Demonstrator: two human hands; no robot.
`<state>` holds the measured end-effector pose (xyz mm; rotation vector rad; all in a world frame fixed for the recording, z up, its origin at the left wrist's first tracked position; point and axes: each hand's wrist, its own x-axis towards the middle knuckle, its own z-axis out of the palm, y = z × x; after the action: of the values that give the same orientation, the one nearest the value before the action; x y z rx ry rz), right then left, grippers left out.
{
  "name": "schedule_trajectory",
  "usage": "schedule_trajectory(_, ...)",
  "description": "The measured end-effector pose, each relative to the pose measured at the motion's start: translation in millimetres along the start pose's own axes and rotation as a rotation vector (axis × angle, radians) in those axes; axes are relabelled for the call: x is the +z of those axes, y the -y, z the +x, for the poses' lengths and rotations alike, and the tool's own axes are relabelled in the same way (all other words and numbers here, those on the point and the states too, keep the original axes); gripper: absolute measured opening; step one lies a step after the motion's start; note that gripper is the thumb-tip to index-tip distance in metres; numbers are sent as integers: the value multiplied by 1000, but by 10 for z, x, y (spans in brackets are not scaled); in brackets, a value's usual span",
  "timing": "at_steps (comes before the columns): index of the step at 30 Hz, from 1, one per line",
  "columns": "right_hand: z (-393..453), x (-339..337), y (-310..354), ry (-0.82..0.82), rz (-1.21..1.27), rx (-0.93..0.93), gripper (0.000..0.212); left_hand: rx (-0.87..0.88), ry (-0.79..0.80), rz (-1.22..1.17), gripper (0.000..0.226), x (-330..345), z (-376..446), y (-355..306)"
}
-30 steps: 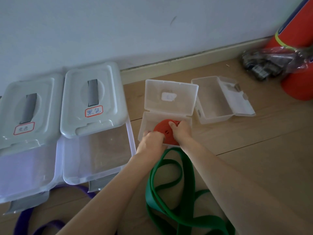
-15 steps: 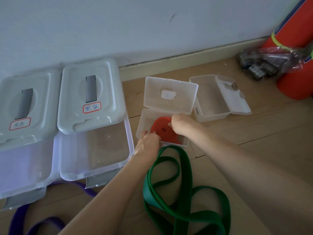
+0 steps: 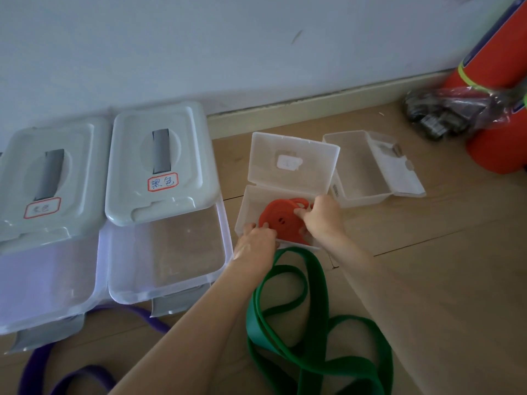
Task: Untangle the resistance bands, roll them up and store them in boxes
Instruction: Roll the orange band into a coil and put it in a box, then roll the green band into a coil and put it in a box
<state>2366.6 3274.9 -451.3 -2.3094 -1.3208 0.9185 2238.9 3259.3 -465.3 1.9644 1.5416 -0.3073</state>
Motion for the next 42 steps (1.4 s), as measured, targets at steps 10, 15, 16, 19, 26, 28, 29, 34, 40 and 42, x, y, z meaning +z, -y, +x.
schedule_trajectory(10,46,-81,31,-22,-681,-318,13,36,-21,67,22,-11,-7,-19)
schedule_trajectory(15,-51,-259,-252,-84,-347,-437,21,-8,16,57,25,-112,111,-14)
schedule_trajectory(16,-92,-265,-329,-71,-263,-458,19,-12,-10,55,26,-155,149,-22)
schedule_trajectory(19,-181,-193,-436,-21,-13,-431,15,-16,-233,-60,33,-316,234,-66)
schedule_trajectory(26,-100,93,-90,30,61,-487,25,-66,-268,-162,50,-212,99,-129)
schedule_trajectory(28,-115,117,21,64,52,-508,35,-37,-300,-148,48,-202,-10,-110)
schedule_trajectory(29,-145,110,45,60,68,-513,38,-9,-333,-150,47,-208,-87,-104)
schedule_trajectory(34,-640,-12,-255,-8,77,-387,25,254,-470,-286,31,-72,-819,22)
schedule_trajectory(40,-1407,214,-719,575,-329,-274,52,95,-245,-341,45,514,-1382,354)
schedule_trajectory(42,-1549,275,-795,641,-721,-377,61,-40,-187,-505,52,588,-1454,336)
